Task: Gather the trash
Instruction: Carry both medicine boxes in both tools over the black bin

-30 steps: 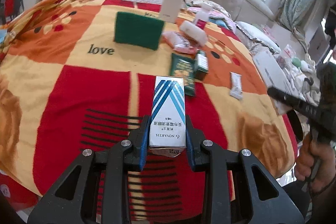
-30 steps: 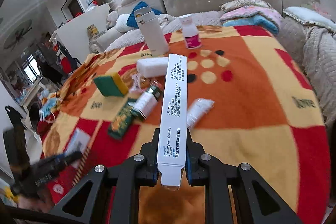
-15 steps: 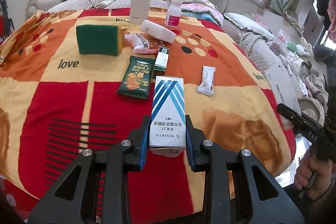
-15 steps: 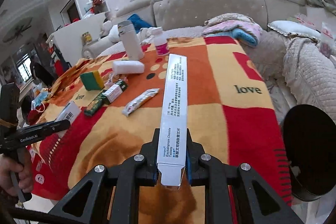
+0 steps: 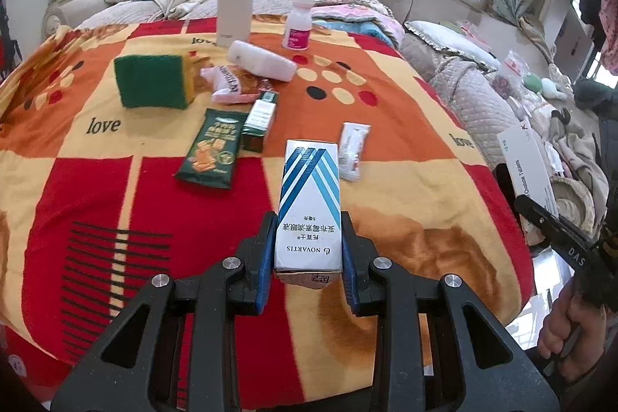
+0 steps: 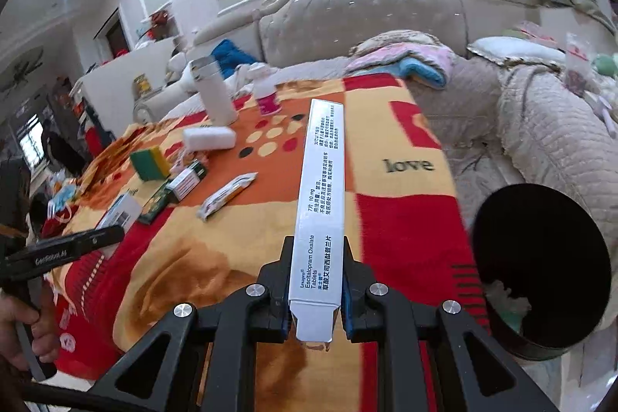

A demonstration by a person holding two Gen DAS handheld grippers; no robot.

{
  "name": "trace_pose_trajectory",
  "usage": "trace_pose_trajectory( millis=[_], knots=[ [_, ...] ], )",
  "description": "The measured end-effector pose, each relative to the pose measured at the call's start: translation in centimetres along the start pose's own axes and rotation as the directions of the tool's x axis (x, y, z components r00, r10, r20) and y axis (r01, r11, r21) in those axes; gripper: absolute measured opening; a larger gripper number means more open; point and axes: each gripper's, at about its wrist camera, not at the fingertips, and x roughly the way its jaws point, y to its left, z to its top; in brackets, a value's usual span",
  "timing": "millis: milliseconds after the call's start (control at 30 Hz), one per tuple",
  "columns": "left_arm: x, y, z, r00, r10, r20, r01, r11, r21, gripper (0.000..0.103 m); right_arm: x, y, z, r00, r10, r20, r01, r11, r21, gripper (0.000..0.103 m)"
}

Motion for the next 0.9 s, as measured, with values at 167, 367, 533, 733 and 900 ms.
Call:
trace_pose_trajectory(
  millis=[167, 367, 533, 733, 900],
  knots=[
    [-0.1, -1.4, 0.1, 1.000, -0.017, 0.005, 0.017, 1.000, 0.022, 0.027, -1.6, -2.1, -0.1, 0.999, -0.030, 0.030, 0.028, 0.998, 0.052, 0.018],
    [0.6, -3.6, 0.0, 0.999, -0.041, -0.002, 0.041, 0.998, 0.048, 0.027, -3.5, -4.6, -0.6, 0.997, -0.060, 0.043, 0.055, 0.993, 0.100, 0.018],
    [1.3, -6.5, -0.1, 0.997, -0.072, -0.010, 0.073, 0.993, 0.091, 0.027, -4.7, -6.6, -1.1, 0.994, -0.095, 0.046, 0.088, 0.987, 0.136, 0.018],
    [1.9, -10.8, 0.0, 0.992, -0.129, -0.015, 0.130, 0.978, 0.162, 0.027, -5.4, -9.1, -1.4, 0.985, -0.170, 0.037, 0.159, 0.966, 0.204, 0.018],
    [3.3, -15.1, 0.5, 0.983, -0.181, -0.033, 0.183, 0.956, 0.231, 0.027, -5.1, -12.0, -1.2, 0.949, -0.316, -0.004, 0.305, 0.912, 0.272, 0.018]
  ],
)
